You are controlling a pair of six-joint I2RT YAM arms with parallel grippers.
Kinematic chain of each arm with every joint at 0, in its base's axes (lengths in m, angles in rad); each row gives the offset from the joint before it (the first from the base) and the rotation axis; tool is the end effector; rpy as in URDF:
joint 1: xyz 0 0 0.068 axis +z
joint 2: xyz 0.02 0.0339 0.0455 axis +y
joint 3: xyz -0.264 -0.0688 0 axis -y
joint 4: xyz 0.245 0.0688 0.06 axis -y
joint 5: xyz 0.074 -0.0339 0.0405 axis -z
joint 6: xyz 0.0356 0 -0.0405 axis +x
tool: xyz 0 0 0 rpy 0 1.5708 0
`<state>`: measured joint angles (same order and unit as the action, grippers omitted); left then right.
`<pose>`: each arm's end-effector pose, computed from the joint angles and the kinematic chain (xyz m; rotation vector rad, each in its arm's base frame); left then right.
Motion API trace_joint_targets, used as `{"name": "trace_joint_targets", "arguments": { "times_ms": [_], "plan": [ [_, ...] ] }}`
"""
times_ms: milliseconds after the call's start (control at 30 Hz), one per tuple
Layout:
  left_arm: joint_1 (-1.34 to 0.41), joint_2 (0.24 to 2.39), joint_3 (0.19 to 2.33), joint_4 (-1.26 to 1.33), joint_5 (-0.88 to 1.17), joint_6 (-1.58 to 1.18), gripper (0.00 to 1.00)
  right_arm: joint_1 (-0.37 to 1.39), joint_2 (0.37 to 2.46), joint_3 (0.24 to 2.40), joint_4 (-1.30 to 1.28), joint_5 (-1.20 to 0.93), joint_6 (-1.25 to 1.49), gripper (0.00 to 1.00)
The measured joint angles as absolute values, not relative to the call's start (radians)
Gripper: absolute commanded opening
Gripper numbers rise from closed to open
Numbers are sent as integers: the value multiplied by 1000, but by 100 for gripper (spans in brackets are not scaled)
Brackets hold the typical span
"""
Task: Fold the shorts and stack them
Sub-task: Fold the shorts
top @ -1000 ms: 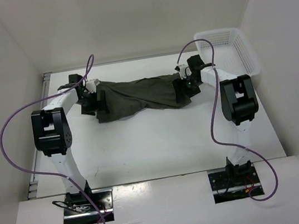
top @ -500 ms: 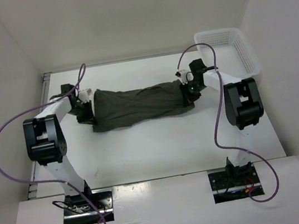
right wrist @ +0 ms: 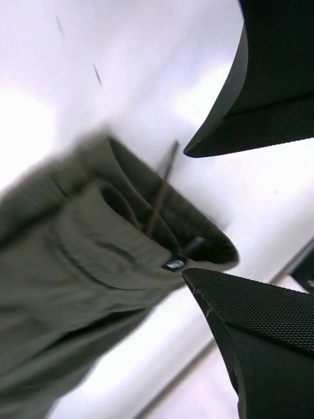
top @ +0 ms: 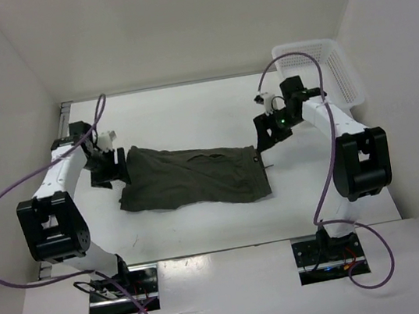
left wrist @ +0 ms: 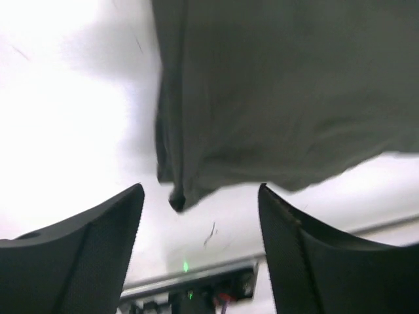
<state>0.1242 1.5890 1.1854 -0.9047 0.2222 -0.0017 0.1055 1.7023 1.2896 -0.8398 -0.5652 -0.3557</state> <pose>0.3005 0.0296 0.2314 -0.1375 2.8492 -0.2945 0.3318 0.0543 0.2331 -0.7318 2.5724 0.7162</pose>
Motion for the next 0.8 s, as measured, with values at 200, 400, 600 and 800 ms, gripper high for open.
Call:
{"name": "trace_joint_targets", "arguments": {
  "times_ms": [200,400,600,800],
  "plan": [
    [128,1648,1353,-758,248,-3,81,138,1745,1361,-768,-563,-316,67],
    [99,1898,1442,-615,270,-4,84,185,1873,1400,-756,-564,-292,61],
    [65,1989,1444,-596,287,-4,77,188,1904,1401,-747,-552,-272,42],
    [47,1988,1444,-545,311,-9,13,189,1920,1409,-732,-555,-224,0]
  ]
}}
